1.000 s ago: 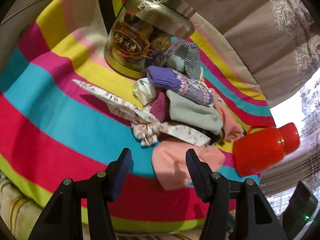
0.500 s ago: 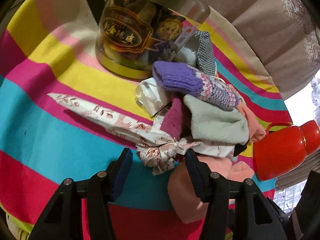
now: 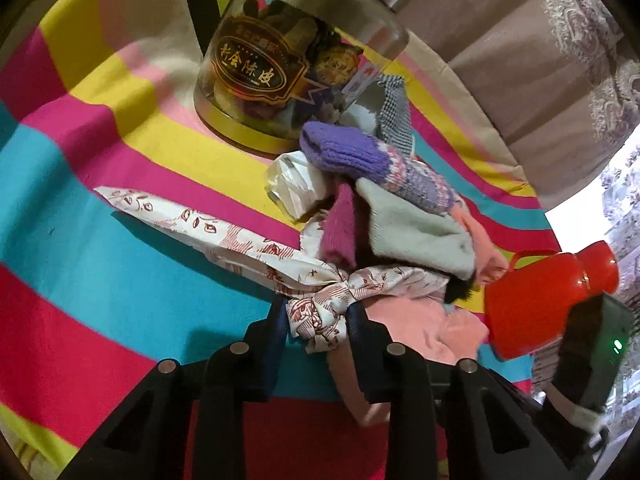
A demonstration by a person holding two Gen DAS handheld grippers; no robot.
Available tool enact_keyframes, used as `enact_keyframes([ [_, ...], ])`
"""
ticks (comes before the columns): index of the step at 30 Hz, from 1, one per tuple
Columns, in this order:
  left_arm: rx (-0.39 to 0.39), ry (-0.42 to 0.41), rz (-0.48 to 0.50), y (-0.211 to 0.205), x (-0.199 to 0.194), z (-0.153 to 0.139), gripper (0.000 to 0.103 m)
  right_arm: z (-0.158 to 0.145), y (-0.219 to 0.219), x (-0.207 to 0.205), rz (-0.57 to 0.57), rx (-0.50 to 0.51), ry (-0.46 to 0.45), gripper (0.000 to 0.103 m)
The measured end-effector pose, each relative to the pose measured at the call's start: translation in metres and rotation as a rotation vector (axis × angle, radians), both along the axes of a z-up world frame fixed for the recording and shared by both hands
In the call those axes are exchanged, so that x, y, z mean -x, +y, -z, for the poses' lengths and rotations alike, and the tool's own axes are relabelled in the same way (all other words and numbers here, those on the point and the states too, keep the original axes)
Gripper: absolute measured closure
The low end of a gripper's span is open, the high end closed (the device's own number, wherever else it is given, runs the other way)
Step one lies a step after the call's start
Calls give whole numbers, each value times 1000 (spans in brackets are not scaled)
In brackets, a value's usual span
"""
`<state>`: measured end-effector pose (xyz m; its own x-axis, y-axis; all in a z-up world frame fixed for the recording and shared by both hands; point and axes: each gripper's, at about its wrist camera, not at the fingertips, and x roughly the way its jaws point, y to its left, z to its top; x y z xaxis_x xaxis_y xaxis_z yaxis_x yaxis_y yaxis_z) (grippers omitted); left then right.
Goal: Organize soft objects
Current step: 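Grasp the floral scarf with the left tool while the right grasps the pink towel, then carry the scarf and pink towel to the white box and release them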
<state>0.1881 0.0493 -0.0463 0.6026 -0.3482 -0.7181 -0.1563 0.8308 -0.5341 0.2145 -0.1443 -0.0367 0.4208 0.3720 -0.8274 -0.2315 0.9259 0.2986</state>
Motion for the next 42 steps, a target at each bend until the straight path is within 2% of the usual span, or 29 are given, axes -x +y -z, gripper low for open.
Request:
enact_keyframes([
  [3, -14, -32, -23, -2, 11, -8, 73, 0, 3, 0, -7, 24, -15, 15],
  [4, -19, -42, -33, -2, 14, -10, 73, 0, 5, 1, -10, 37, -21, 18],
  [6, -25, -60, -56, 1, 19, -14, 73, 1, 13, 2, -22, 50, -29, 28],
  [8, -21, -68, -75, 4, 21, -15, 73, 1, 17, 5, -40, 57, -37, 48],
  [11, -18, -83, -83, 7, 25, -17, 73, -1, 19, 9, -52, 60, -54, 62],
  [13, -25, -97, -80, 7, 26, -21, 73, -3, 21, 13, -54, 64, -67, 64],
  [24, -88, -171, -63, -8, 50, -48, 73, -37, -6, 44, -8, 78, -157, 66],
  [34, -105, -219, -25, -32, 76, -74, 73, -66, -45, 83, 56, 90, -222, 66],
  [42, -94, -224, 25, -54, 93, -90, 73, -84, -86, 107, 140, 72, -228, 66],
])
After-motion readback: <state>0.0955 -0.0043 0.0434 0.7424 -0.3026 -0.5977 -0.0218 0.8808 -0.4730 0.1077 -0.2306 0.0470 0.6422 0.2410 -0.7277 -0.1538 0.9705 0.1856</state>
